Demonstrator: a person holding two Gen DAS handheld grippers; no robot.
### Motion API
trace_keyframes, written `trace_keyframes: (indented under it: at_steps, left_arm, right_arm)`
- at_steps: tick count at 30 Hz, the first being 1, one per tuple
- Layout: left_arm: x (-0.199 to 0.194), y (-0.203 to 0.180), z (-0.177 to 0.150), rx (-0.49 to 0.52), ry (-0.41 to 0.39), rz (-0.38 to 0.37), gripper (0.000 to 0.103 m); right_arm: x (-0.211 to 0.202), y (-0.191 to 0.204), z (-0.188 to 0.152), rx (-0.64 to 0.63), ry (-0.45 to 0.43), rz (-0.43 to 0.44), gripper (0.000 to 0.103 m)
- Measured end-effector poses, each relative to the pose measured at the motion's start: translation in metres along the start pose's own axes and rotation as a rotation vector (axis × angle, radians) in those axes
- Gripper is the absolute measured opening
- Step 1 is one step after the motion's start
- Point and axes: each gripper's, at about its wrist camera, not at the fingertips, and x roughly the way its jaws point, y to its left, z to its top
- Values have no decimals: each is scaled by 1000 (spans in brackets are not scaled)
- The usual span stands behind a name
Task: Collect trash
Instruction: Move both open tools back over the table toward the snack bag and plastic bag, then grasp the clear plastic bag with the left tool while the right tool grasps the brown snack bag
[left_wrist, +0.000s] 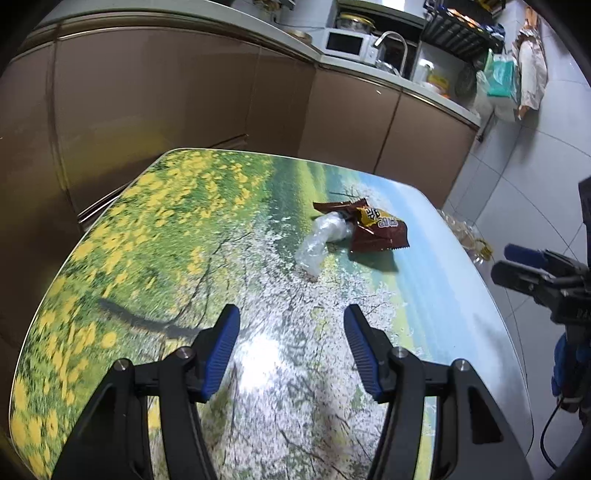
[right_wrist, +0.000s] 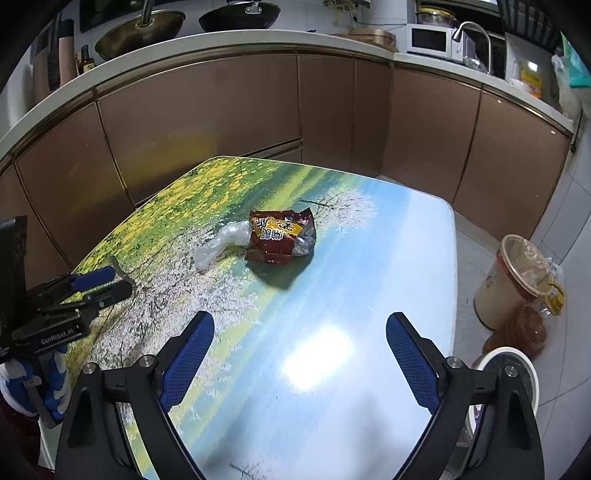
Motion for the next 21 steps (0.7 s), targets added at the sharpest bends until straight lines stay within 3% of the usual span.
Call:
trace_keyframes:
  at_steps: [12,16,21]
  left_arm:
    - [66,-8,59,131,83,-153,56]
    - [94,-12,68,162,120,-187,56]
    - [115,-16,74,175,147,-205,42]
  right_arm:
    - [51,-9,37,72,22,154,83]
    - [74,-9,52,63,33,163,80]
    - [105,-6,63,67,69,189,78]
